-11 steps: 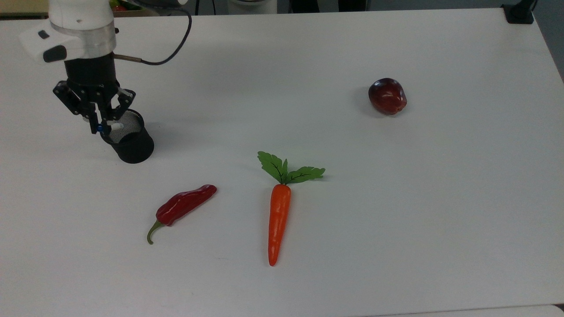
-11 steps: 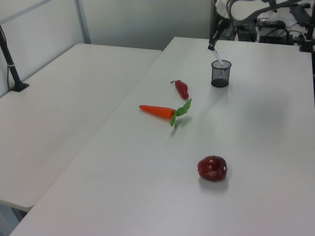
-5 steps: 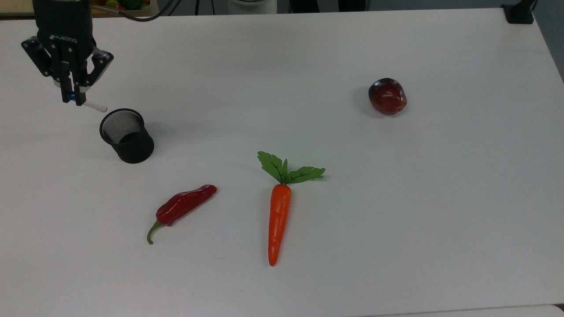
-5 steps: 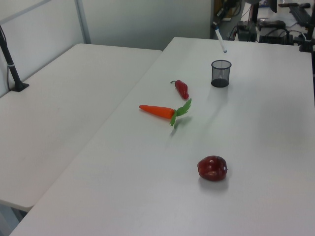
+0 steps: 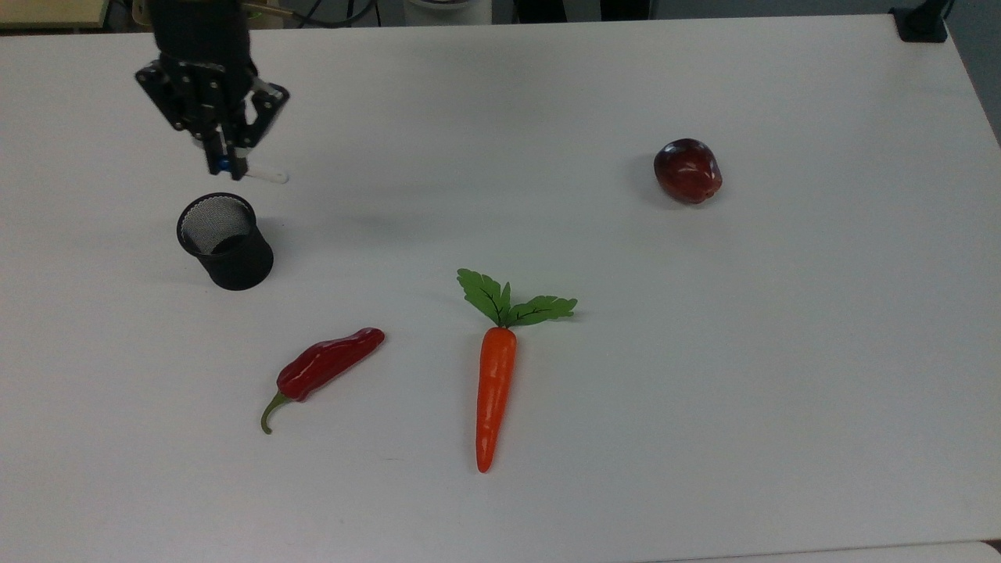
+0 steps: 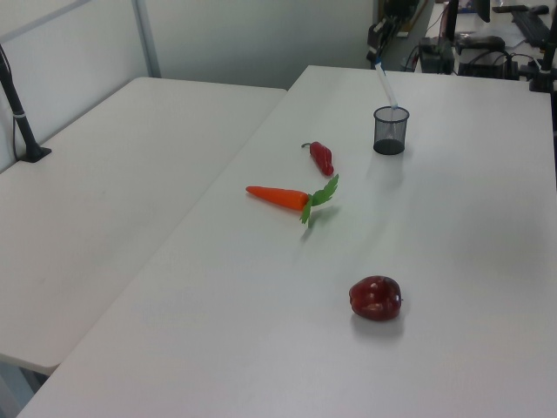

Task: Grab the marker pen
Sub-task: 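Lift the marker up out of the pen cup, then carry the marker away from the cup toward the apple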

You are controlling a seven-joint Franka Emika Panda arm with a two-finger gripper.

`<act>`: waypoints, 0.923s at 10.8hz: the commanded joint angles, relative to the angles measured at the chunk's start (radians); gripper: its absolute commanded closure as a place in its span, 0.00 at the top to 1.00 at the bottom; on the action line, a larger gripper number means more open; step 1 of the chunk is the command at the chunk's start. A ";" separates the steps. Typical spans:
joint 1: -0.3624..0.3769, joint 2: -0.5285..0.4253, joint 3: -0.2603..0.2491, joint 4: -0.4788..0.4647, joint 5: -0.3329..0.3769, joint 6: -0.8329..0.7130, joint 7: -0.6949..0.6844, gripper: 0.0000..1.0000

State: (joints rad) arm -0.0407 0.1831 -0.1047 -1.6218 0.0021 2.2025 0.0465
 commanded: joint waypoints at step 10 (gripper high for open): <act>0.266 -0.002 0.043 -0.139 0.002 -0.348 0.049 0.15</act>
State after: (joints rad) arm 0.2165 0.1776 -0.0934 -1.7123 0.0020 1.8568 0.0947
